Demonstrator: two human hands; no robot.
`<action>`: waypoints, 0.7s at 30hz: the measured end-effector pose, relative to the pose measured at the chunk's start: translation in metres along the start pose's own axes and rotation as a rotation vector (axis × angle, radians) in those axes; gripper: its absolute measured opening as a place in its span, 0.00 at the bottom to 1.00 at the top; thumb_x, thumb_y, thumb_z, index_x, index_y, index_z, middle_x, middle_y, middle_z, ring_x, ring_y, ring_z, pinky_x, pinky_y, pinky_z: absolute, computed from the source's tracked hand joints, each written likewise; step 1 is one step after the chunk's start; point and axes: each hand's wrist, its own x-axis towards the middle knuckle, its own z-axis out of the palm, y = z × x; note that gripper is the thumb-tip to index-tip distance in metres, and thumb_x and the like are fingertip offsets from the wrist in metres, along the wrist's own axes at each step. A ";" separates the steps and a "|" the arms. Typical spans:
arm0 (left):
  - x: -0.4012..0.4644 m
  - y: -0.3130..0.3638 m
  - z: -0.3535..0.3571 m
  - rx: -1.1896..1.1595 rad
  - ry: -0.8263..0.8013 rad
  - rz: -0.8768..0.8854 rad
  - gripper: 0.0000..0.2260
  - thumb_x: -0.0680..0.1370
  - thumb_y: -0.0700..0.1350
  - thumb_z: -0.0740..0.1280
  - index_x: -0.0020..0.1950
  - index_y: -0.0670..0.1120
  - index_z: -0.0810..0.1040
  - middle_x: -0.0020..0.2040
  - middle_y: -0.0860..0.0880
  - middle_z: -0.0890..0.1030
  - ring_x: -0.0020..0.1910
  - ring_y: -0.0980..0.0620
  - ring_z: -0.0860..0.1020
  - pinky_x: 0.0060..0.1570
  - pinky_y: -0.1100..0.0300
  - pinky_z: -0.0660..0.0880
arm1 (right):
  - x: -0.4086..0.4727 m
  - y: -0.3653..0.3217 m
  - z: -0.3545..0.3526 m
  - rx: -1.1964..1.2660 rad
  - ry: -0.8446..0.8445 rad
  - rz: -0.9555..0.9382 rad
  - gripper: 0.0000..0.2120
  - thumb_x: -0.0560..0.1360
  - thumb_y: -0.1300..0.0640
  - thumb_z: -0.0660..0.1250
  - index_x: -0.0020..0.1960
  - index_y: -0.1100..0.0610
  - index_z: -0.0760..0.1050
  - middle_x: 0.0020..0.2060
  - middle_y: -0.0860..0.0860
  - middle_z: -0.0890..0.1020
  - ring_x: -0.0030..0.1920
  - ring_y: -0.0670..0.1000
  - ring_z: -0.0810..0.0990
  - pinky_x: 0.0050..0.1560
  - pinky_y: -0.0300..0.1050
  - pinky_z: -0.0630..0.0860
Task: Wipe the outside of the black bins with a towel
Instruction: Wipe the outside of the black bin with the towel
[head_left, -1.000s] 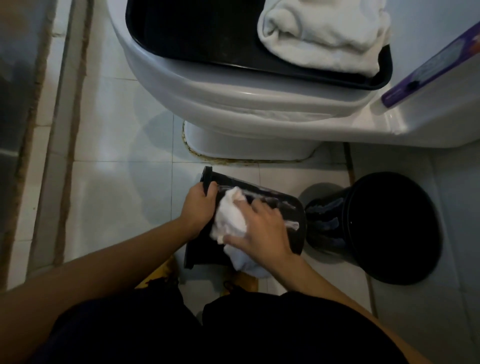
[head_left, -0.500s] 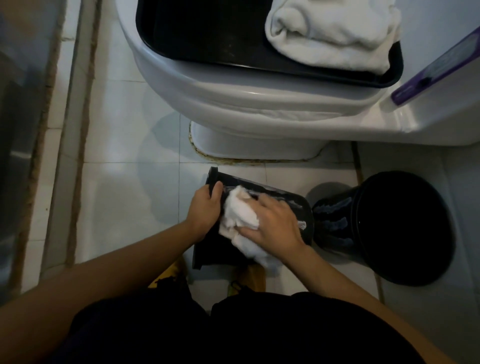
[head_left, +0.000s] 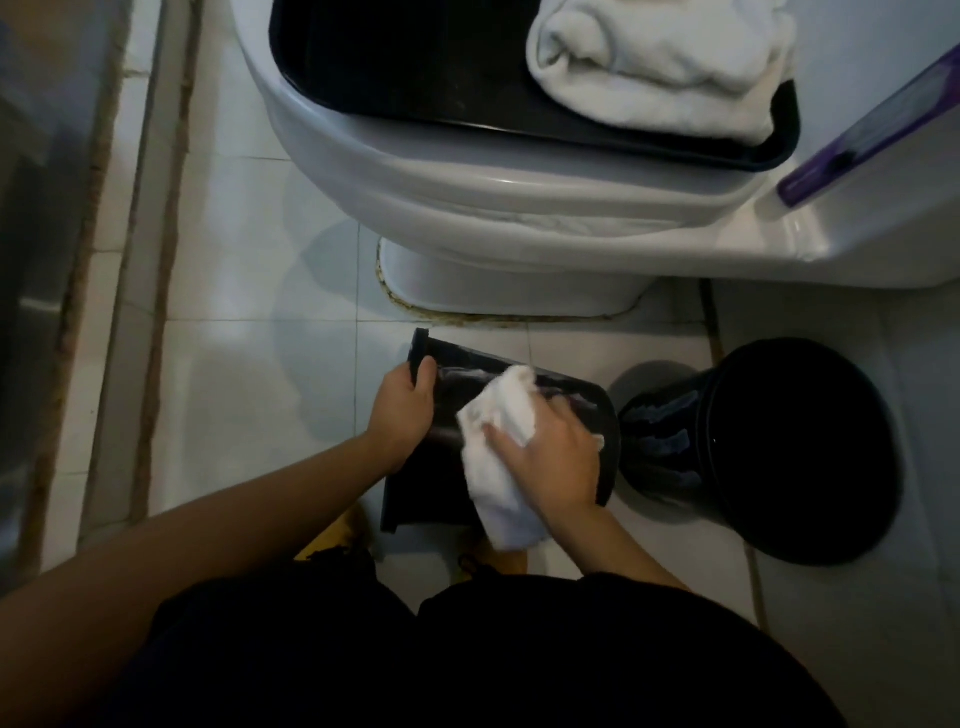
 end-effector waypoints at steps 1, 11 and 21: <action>-0.001 -0.003 0.000 0.008 -0.002 0.022 0.17 0.83 0.52 0.55 0.52 0.42 0.77 0.47 0.43 0.82 0.46 0.47 0.81 0.50 0.52 0.78 | -0.007 0.004 0.002 -0.051 -0.032 -0.166 0.31 0.72 0.33 0.60 0.65 0.53 0.76 0.51 0.52 0.79 0.49 0.53 0.79 0.49 0.47 0.75; -0.002 -0.003 0.001 0.002 -0.025 0.029 0.15 0.83 0.53 0.54 0.55 0.45 0.75 0.49 0.46 0.79 0.47 0.50 0.78 0.46 0.58 0.72 | -0.029 0.051 0.001 -0.058 0.050 -0.060 0.27 0.73 0.36 0.64 0.63 0.54 0.76 0.48 0.53 0.79 0.46 0.54 0.79 0.48 0.47 0.76; 0.000 -0.002 0.000 -0.007 -0.031 0.037 0.14 0.83 0.53 0.54 0.52 0.46 0.75 0.45 0.49 0.79 0.45 0.53 0.78 0.46 0.58 0.73 | -0.055 0.052 0.009 0.135 0.152 0.271 0.23 0.73 0.42 0.70 0.62 0.55 0.76 0.52 0.53 0.79 0.52 0.55 0.79 0.54 0.47 0.75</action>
